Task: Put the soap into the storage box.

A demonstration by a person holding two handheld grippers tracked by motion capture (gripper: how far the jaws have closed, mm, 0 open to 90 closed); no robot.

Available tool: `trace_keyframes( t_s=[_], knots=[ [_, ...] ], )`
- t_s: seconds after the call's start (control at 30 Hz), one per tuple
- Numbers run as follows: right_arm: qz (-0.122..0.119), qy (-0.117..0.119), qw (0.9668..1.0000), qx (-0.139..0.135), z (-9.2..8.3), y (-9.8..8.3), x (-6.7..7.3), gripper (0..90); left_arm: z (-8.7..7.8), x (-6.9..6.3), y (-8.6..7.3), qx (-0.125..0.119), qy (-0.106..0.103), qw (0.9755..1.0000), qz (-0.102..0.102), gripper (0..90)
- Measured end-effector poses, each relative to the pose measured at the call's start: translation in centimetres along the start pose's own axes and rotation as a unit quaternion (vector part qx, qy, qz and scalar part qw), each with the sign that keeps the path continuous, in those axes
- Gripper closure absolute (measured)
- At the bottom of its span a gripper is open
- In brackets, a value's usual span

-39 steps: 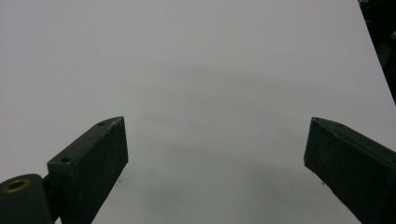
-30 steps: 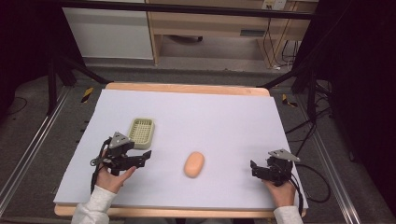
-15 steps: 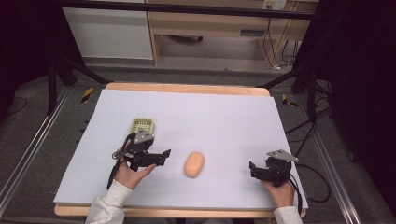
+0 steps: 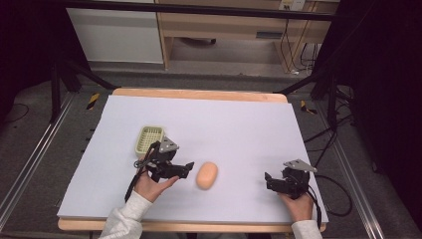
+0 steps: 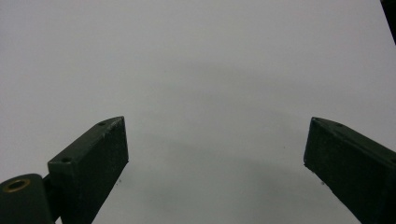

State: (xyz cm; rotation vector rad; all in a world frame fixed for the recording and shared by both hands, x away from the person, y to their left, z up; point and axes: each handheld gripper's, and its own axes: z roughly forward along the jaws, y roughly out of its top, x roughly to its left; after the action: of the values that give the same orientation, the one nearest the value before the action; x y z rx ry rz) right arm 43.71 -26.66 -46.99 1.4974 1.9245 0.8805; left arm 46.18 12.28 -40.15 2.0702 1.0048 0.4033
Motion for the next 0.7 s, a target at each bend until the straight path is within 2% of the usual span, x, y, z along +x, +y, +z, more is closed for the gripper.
trace_keyframes(
  t_s=[0.23, 0.43, 0.47, 0.7],
  knots=[
    [-0.003, 0.003, 1.0000, 0.001, 0.1, 0.0, 0.2, 6.8, 0.9, -1.1, 0.3, 0.014, -0.004, 0.9998, 0.011, 23.1],
    [-0.005, 0.006, 1.0000, 0.004, 0.2, 0.0, 0.2, 6.8, 2.0, -2.2, 0.6, 0.037, -0.010, 0.9990, 0.023, 23.2],
    [-0.008, 0.006, 0.9999, 0.004, 0.2, 0.0, 0.2, 6.9, 2.5, -2.6, 0.5, 0.048, -0.010, 0.9984, 0.029, 23.6],
    [-0.009, 0.004, 0.9999, 0.008, 0.3, 0.0, 0.2, 7.0, 4.0, -3.6, 0.3, 0.064, -0.016, 0.9974, 0.030, 24.0]
  ],
)
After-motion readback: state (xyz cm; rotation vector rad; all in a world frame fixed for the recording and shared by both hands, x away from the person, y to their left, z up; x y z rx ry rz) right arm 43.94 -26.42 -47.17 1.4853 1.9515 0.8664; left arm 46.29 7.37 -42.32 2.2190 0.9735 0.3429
